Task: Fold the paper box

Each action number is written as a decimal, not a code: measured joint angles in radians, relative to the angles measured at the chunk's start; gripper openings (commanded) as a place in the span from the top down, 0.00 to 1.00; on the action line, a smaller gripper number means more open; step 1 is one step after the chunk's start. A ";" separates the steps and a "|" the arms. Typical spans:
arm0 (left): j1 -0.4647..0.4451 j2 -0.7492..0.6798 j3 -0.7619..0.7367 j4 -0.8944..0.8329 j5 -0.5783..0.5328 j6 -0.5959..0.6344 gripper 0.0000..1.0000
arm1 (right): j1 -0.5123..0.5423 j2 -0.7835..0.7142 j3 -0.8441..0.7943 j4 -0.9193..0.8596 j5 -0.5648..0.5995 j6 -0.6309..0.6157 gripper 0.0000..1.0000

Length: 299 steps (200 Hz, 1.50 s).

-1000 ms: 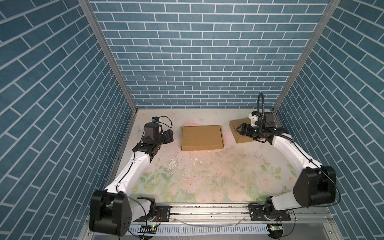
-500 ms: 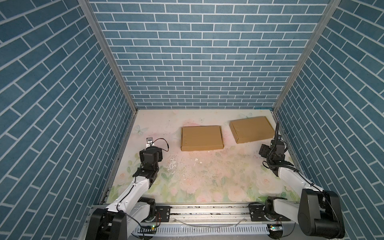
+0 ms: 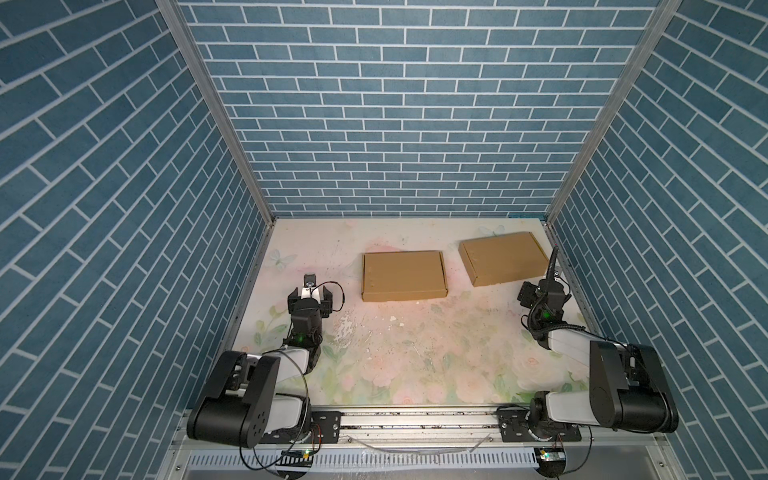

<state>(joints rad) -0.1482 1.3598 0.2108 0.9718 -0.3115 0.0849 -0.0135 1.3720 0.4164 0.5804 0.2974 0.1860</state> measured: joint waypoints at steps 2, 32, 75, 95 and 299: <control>0.000 0.008 0.000 0.010 0.001 0.003 0.20 | 0.000 0.001 0.000 0.004 -0.003 -0.003 0.21; 0.004 0.131 -0.002 0.157 0.027 0.029 0.20 | 0.000 0.039 -0.040 0.176 -0.054 -0.042 0.22; 0.007 0.216 -0.015 0.247 0.026 0.039 0.08 | -0.002 0.085 -0.075 0.254 -0.098 -0.064 0.19; 0.011 0.204 0.020 0.210 0.005 0.029 0.00 | -0.012 0.137 -0.069 0.295 -0.131 -0.074 0.15; 0.080 0.185 0.145 -0.033 0.018 -0.047 0.00 | -0.021 0.164 -0.064 0.283 -0.178 -0.090 0.01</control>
<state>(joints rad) -0.0685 1.5448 0.3561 0.9390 -0.2939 0.0376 -0.0349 1.5360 0.3519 0.8639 0.1196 0.0959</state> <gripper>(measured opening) 0.995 0.991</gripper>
